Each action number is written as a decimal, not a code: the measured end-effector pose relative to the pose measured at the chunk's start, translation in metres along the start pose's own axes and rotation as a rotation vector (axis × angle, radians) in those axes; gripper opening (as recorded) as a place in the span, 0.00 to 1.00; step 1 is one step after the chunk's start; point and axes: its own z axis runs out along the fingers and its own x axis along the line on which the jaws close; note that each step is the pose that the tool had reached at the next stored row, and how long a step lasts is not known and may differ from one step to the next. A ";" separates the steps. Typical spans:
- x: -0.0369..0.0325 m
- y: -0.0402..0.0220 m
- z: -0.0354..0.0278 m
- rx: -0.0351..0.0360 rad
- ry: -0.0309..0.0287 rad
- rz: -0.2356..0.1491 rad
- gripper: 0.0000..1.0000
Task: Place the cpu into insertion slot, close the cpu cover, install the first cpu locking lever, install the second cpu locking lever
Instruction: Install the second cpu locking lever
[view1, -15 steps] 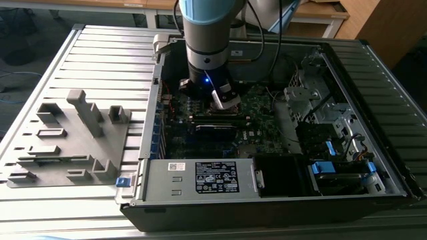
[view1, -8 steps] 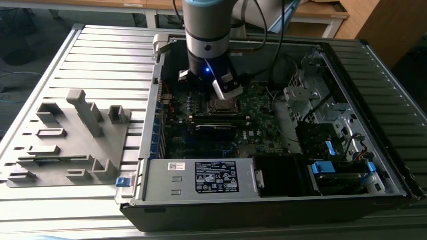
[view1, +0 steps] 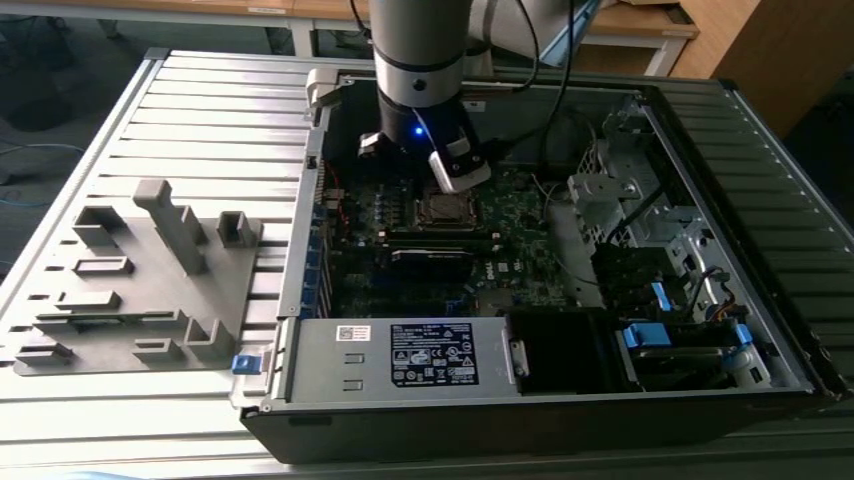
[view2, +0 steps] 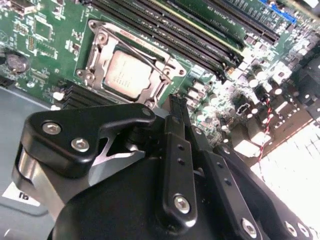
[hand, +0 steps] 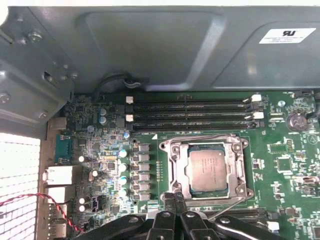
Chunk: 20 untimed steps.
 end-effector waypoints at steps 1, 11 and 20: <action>-0.0006 0.0003 -0.0011 0.0001 0.0000 0.000 0.11; -0.0158 0.0010 -0.0005 0.0029 -0.0044 0.022 0.11; -0.0200 -0.0046 -0.0014 0.0057 -0.0056 0.027 0.11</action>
